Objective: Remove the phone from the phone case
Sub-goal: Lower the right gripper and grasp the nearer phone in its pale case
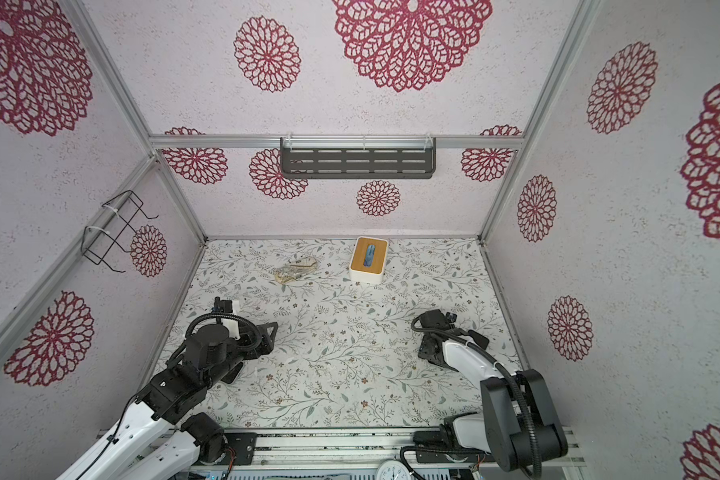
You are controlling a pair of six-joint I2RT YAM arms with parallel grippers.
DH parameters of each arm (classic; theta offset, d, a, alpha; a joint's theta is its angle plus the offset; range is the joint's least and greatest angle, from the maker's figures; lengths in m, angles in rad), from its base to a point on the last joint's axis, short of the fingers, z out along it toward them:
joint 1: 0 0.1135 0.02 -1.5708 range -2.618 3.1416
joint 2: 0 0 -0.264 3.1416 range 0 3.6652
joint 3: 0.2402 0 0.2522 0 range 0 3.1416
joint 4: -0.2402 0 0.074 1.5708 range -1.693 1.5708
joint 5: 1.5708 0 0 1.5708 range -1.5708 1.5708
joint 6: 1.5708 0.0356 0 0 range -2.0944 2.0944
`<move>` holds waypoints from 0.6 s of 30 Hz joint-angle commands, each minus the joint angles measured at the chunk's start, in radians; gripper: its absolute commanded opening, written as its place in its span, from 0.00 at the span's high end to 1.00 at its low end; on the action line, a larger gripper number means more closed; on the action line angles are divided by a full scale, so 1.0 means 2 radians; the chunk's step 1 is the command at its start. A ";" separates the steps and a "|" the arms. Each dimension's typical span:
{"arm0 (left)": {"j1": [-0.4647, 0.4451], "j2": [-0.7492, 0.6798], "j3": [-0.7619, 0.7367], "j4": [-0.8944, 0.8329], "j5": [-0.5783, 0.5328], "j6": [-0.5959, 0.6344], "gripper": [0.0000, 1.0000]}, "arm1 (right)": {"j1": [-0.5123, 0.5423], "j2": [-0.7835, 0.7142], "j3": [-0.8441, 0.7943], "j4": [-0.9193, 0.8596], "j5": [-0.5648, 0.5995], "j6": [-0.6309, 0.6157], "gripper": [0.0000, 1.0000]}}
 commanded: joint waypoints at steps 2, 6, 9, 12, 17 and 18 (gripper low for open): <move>-0.005 -0.005 -0.007 0.000 -0.009 -0.004 0.03 | 0.014 -0.006 0.012 -0.002 -0.009 -0.002 0.31; -0.005 -0.005 -0.008 0.001 -0.011 -0.006 0.03 | 0.027 -0.011 0.014 0.005 -0.024 -0.009 0.39; -0.005 -0.003 -0.009 0.004 -0.009 -0.009 0.03 | 0.042 -0.015 0.013 0.016 -0.047 -0.013 0.43; -0.005 -0.001 -0.011 0.010 -0.006 -0.013 0.03 | 0.063 -0.020 0.016 0.025 -0.064 -0.018 0.50; -0.005 0.011 -0.019 0.034 0.004 -0.017 0.03 | 0.098 -0.036 0.017 0.036 -0.083 -0.019 0.55; -0.005 0.014 -0.024 0.047 0.009 -0.016 0.03 | 0.102 -0.038 0.016 0.038 -0.087 -0.018 0.55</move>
